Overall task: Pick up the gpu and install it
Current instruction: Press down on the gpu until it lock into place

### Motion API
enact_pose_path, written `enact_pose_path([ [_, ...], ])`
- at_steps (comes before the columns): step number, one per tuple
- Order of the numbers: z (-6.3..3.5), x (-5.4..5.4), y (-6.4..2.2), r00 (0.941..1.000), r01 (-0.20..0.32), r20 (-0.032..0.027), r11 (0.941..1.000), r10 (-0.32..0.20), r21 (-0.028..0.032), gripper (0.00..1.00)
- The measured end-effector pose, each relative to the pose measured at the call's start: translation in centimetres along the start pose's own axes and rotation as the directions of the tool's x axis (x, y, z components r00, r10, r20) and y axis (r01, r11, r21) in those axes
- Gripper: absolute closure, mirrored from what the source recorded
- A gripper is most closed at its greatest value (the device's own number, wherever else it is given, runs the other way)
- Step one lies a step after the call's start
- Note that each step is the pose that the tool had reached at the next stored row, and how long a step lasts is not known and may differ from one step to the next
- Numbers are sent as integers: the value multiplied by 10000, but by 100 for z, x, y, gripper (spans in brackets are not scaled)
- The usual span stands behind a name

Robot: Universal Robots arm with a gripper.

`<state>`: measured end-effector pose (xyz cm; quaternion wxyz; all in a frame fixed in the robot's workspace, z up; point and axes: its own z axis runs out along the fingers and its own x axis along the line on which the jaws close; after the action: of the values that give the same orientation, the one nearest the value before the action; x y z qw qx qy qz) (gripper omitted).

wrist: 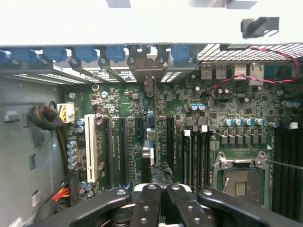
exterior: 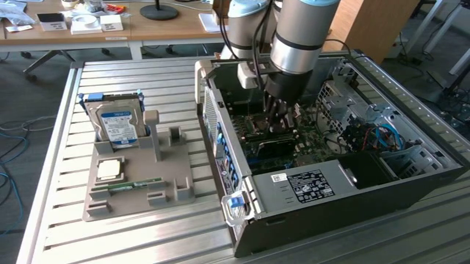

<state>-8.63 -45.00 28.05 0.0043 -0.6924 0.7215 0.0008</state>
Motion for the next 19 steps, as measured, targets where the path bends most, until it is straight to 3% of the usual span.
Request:
enact_pose_path([
  [19, -569, -8, -5, 10000, 1, -2, 10000, -1, 4, 89],
])
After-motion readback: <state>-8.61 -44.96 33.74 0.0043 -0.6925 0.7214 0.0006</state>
